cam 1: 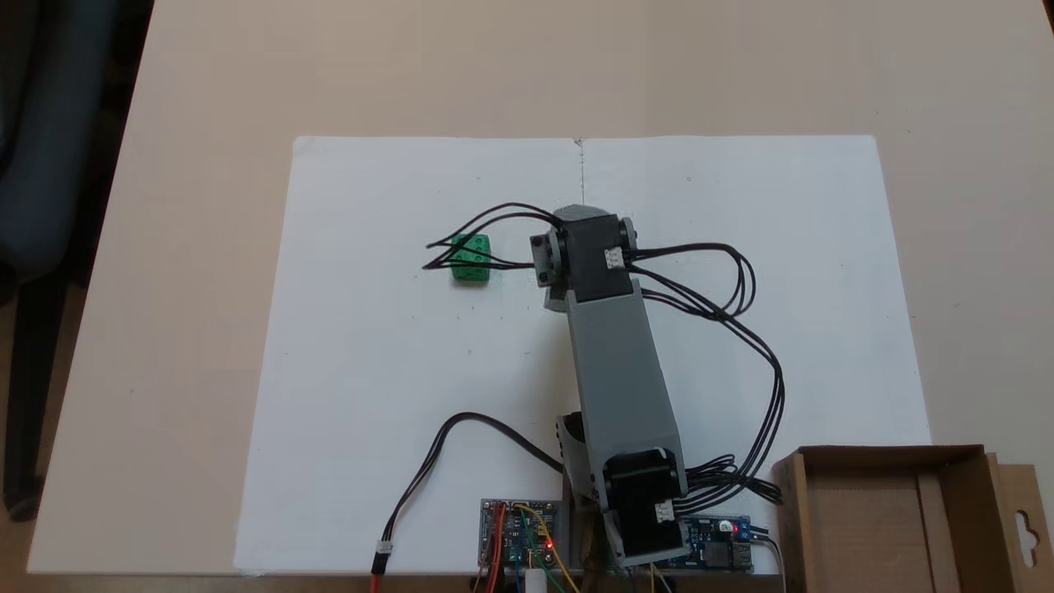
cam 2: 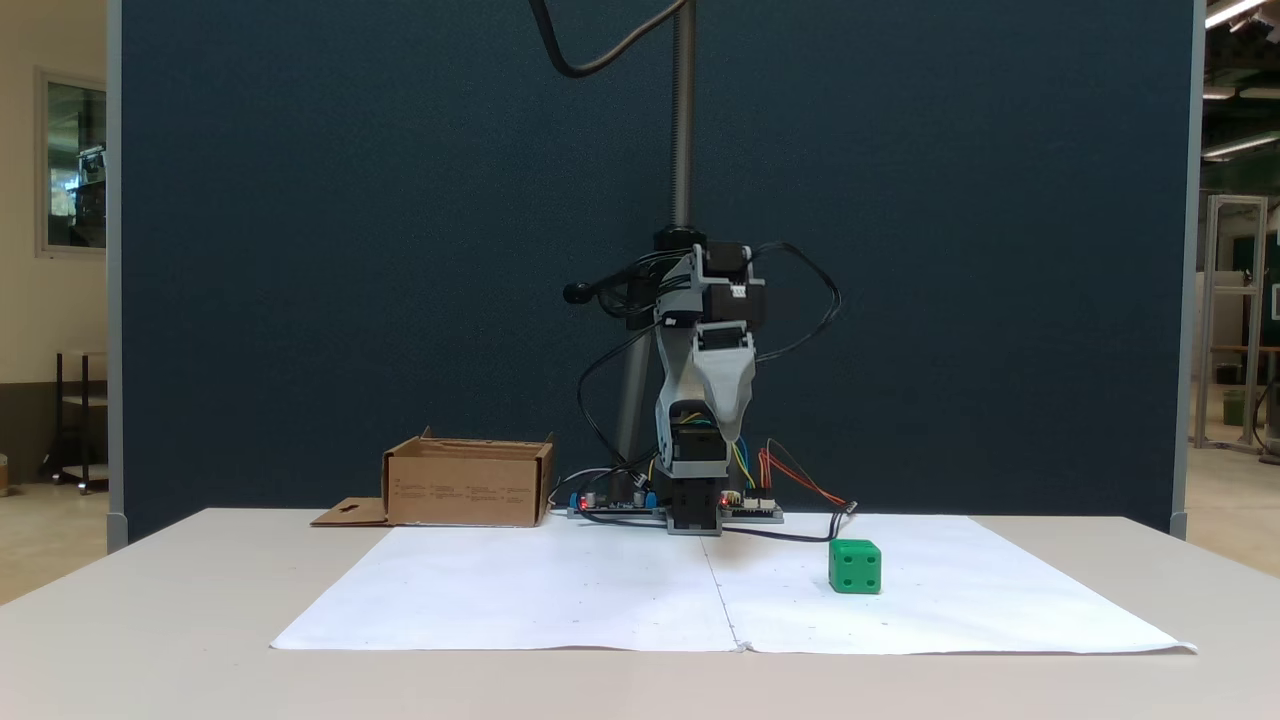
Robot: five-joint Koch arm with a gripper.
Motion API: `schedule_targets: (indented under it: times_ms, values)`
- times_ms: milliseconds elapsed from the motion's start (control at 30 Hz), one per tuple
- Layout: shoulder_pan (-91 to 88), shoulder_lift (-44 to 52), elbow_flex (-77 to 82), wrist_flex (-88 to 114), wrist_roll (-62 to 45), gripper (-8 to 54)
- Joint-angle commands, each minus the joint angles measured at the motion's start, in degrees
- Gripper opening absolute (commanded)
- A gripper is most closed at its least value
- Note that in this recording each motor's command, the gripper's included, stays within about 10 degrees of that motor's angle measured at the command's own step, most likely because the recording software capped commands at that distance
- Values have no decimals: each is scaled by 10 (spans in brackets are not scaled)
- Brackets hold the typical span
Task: Grasp a green dice and put it in the bin.
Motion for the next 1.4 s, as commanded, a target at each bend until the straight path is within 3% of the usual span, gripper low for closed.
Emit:
schedule_targets:
  times_ms: [0,500,1367]
  values:
    - [-25,3,-33,92,51,465]
    - [-68,-36,-126,136,161,446]
    - [-193,-105,-132,-64,244,429]
